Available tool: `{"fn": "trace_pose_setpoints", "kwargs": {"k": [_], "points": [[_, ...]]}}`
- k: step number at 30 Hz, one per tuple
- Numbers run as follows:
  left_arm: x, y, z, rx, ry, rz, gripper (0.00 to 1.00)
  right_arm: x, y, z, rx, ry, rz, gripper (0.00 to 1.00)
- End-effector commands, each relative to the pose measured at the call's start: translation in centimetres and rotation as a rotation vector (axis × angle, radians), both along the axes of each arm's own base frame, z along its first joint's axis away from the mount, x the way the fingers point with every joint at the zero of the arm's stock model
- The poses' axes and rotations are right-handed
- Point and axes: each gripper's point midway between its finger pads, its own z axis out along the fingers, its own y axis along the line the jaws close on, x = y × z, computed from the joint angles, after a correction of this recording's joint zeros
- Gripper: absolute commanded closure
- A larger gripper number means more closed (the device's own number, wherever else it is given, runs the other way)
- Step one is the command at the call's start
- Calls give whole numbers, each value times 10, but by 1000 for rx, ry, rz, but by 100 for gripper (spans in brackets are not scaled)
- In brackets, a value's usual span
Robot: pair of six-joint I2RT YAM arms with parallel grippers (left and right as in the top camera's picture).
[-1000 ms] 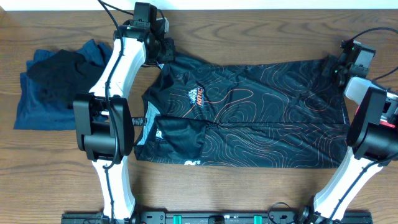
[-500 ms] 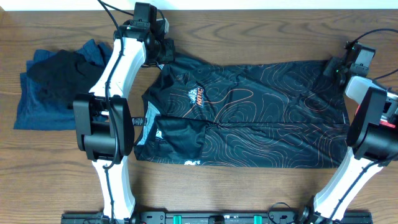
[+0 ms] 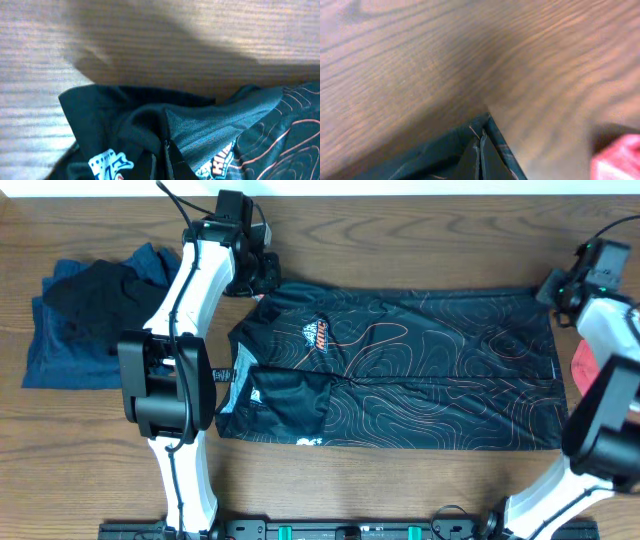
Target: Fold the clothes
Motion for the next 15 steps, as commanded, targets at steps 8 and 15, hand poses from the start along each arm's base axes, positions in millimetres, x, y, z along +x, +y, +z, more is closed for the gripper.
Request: {"fn": "trace_pose_setpoints", "kwargs": {"k": [8, 15], "points": [[-52, 11, 9, 37, 183, 2, 94, -85, -5, 19, -66, 280, -89, 99], [-80, 20, 10, 53, 299, 14, 94, -137, -2, 3, -24, 492, -112, 99]]}}
